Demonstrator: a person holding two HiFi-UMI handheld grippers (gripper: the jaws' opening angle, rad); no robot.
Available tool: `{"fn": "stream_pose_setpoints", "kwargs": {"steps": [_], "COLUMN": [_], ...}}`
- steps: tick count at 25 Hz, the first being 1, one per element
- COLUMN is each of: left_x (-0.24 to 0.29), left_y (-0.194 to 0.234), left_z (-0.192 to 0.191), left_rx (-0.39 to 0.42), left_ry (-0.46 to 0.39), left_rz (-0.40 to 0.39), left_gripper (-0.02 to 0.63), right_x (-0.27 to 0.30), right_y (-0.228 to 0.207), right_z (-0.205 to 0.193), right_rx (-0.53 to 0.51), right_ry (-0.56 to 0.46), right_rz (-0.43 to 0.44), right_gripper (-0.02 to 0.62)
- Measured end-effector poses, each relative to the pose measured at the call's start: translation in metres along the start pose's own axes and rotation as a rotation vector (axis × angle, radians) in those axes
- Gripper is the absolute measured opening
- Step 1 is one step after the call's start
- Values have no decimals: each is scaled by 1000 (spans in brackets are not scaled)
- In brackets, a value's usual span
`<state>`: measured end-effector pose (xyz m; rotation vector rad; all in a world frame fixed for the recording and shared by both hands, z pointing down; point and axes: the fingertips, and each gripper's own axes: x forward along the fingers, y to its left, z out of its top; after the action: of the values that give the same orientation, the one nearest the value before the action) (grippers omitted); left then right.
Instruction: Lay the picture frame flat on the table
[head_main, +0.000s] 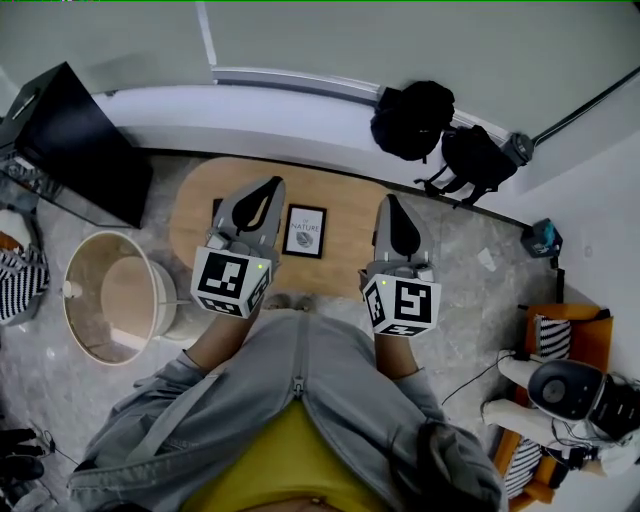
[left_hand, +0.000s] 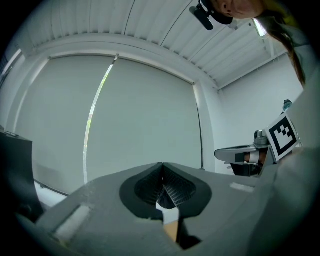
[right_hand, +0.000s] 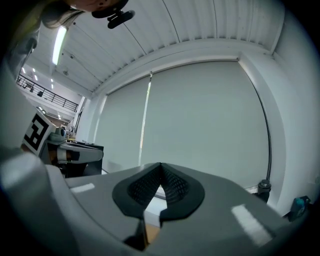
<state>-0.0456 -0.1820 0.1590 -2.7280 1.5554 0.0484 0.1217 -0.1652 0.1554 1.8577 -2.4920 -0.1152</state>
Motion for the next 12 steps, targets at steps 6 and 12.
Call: {"fn": "stream_pose_setpoints", "kwargs": {"steps": [6, 12], "left_x": [0, 3], "left_y": [-12, -20], "left_z": [-2, -2], "left_rx": [4, 9], "left_ry": [11, 4], "left_rz": [3, 16], "left_gripper": [2, 2], "right_x": [-3, -5], "right_y": [-3, -10], "right_z": [-2, -3], "right_rx": [23, 25], "right_ry": [-2, -12], "right_rz": [26, 46], "right_gripper": [0, 0]}}
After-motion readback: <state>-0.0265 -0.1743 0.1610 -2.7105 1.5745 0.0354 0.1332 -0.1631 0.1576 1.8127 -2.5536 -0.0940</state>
